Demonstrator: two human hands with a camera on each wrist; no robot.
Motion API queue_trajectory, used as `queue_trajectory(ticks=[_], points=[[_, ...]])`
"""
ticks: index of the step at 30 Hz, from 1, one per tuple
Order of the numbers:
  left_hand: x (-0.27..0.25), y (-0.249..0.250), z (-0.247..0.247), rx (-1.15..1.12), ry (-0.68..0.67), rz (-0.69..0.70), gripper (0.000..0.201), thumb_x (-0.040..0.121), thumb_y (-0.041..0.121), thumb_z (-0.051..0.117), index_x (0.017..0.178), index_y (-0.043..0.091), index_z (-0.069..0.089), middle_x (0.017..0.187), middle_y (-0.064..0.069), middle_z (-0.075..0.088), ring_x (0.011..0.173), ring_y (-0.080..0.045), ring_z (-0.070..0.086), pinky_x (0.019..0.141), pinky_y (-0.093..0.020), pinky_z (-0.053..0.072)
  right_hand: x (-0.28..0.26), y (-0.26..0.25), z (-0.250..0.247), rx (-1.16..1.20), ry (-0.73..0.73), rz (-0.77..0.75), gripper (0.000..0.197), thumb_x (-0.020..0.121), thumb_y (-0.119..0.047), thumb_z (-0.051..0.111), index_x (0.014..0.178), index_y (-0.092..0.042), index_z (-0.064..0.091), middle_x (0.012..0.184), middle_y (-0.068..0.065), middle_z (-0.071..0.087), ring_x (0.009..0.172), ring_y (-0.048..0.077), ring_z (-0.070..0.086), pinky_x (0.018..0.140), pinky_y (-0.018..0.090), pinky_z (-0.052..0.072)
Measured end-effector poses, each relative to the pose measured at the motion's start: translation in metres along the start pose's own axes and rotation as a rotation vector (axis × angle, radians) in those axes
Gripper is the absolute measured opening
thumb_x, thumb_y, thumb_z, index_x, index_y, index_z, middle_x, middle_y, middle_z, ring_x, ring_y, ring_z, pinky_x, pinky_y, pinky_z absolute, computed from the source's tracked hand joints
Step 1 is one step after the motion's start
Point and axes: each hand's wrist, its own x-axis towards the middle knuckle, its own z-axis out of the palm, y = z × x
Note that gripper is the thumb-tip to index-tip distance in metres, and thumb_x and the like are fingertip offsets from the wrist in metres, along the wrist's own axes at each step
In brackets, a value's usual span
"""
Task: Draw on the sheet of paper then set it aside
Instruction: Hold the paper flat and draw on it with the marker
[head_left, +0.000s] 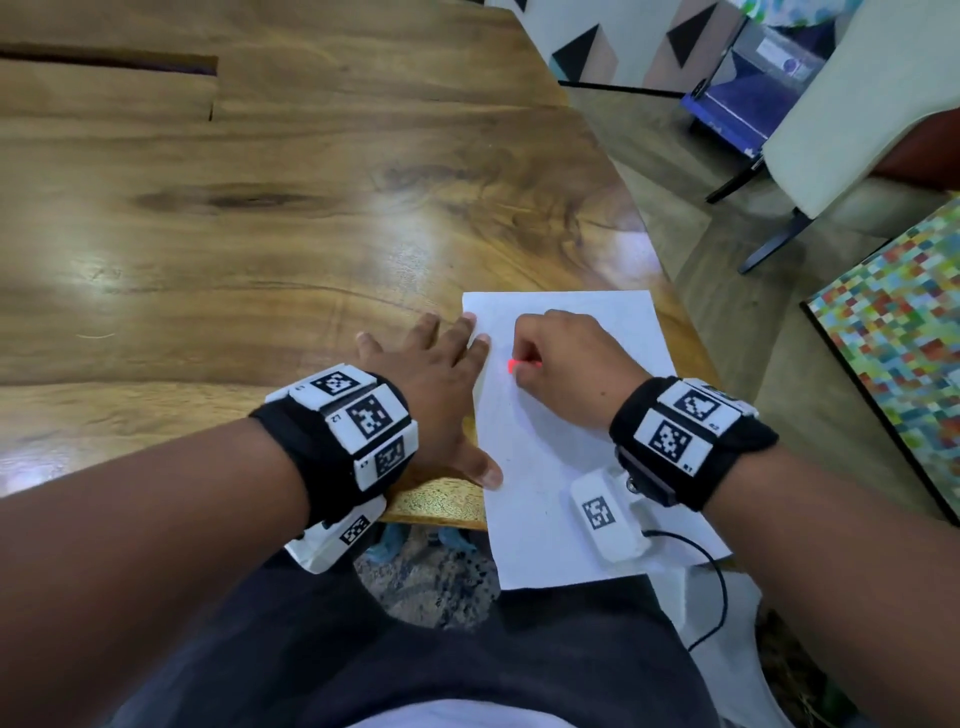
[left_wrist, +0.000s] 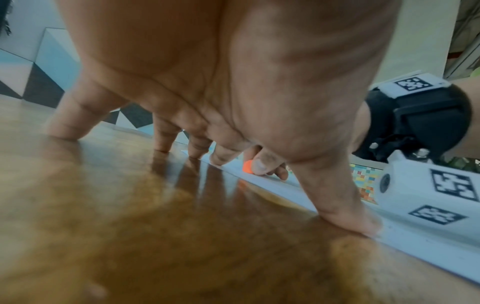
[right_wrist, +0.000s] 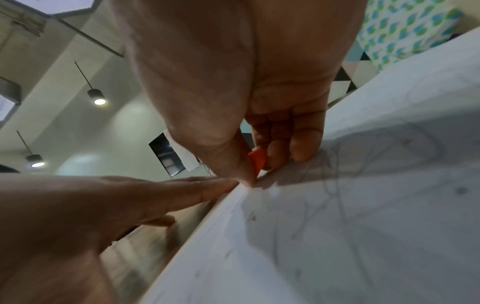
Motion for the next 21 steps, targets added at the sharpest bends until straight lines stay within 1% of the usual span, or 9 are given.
queue_trajectory(ticks=[2, 4, 6, 9, 12, 14, 16, 19, 21], points=[[0.000, 0.000, 0.000, 0.000, 0.003, 0.003, 0.145, 0.056, 0.096, 0.059, 0.160, 0.027, -0.014, 0.167, 0.007, -0.026, 0.155, -0.025, -0.017, 0.111, -0.078, 0.017, -0.009, -0.006, 0.002, 0.008, -0.027, -0.054, 0.010, 0.089, -0.028, 0.057, 0.081, -0.023, 0.054, 0.088, 0.001, 0.055, 0.084, 0.024, 0.054, 0.076, 0.039, 0.048], [0.001, 0.000, 0.001, 0.000, 0.011, 0.009, 0.145, 0.056, 0.096, 0.059, 0.160, 0.026, -0.014, 0.167, 0.007, -0.026, 0.155, -0.026, -0.016, 0.110, -0.078, 0.018, -0.028, -0.016, 0.008, 0.024, -0.084, -0.176, 0.005, 0.086, -0.027, 0.057, 0.083, -0.025, 0.055, 0.088, 0.001, 0.055, 0.081, 0.024, 0.056, 0.075, 0.042, 0.050], [0.001, 0.000, 0.001, 0.004, 0.017, 0.010, 0.145, 0.056, 0.096, 0.059, 0.160, 0.025, -0.013, 0.167, 0.006, -0.026, 0.155, -0.027, -0.016, 0.109, -0.079, 0.019, -0.043, -0.022, 0.013, 0.045, -0.154, -0.259, 0.003, 0.085, -0.027, 0.060, 0.085, -0.024, 0.059, 0.088, -0.001, 0.054, 0.080, 0.021, 0.056, 0.073, 0.040, 0.049], [0.002, -0.001, 0.001, 0.005, 0.008, 0.014, 0.145, 0.056, 0.096, 0.058, 0.160, 0.026, -0.014, 0.167, 0.006, -0.027, 0.155, -0.027, -0.018, 0.110, -0.079, 0.018, -0.033, -0.015, 0.010, 0.027, -0.112, -0.225, 0.007, 0.089, -0.026, 0.058, 0.084, -0.022, 0.057, 0.087, 0.000, 0.053, 0.079, 0.022, 0.055, 0.075, 0.041, 0.049], [0.002, -0.001, 0.002, 0.001, 0.010, 0.009, 0.145, 0.055, 0.097, 0.058, 0.160, 0.027, -0.014, 0.167, 0.007, -0.026, 0.155, -0.026, -0.018, 0.111, -0.079, 0.016, -0.003, 0.002, 0.001, 0.001, -0.019, -0.063, 0.011, 0.091, -0.028, 0.057, 0.081, -0.023, 0.054, 0.088, 0.000, 0.053, 0.084, 0.023, 0.054, 0.078, 0.040, 0.048], [0.002, -0.001, 0.003, 0.006, 0.018, 0.006, 0.145, 0.055, 0.097, 0.057, 0.160, 0.027, -0.014, 0.167, 0.007, -0.025, 0.155, -0.026, -0.017, 0.111, -0.078, 0.016, 0.008, 0.009, -0.002, -0.009, -0.006, -0.012, 0.012, 0.091, -0.029, 0.058, 0.082, -0.022, 0.056, 0.089, -0.001, 0.054, 0.086, 0.022, 0.054, 0.078, 0.039, 0.048], [0.002, -0.001, 0.003, 0.012, 0.017, 0.005, 0.145, 0.055, 0.097, 0.057, 0.160, 0.027, -0.014, 0.167, 0.007, -0.025, 0.155, -0.026, -0.017, 0.110, -0.078, 0.017, 0.004, 0.006, -0.002, 0.002, -0.022, -0.047, 0.011, 0.091, -0.028, 0.058, 0.082, -0.023, 0.056, 0.089, -0.001, 0.054, 0.085, 0.021, 0.054, 0.078, 0.039, 0.048], [0.001, 0.000, 0.002, 0.009, 0.018, 0.005, 0.143, 0.056, 0.095, 0.059, 0.161, 0.027, -0.012, 0.167, 0.006, -0.025, 0.155, -0.028, -0.016, 0.109, -0.079, 0.018, -0.013, -0.008, 0.005, 0.023, -0.108, -0.216, 0.003, 0.089, -0.026, 0.059, 0.086, -0.024, 0.060, 0.090, -0.002, 0.054, 0.085, 0.021, 0.056, 0.079, 0.038, 0.049], [0.001, 0.000, 0.002, 0.006, 0.018, 0.009, 0.143, 0.057, 0.095, 0.060, 0.161, 0.027, -0.011, 0.167, 0.005, -0.025, 0.155, -0.029, -0.016, 0.109, -0.079, 0.018, -0.015, -0.012, 0.008, 0.047, -0.128, -0.265, 0.002, 0.088, -0.026, 0.061, 0.089, -0.024, 0.062, 0.089, -0.003, 0.054, 0.085, 0.021, 0.057, 0.080, 0.038, 0.048]])
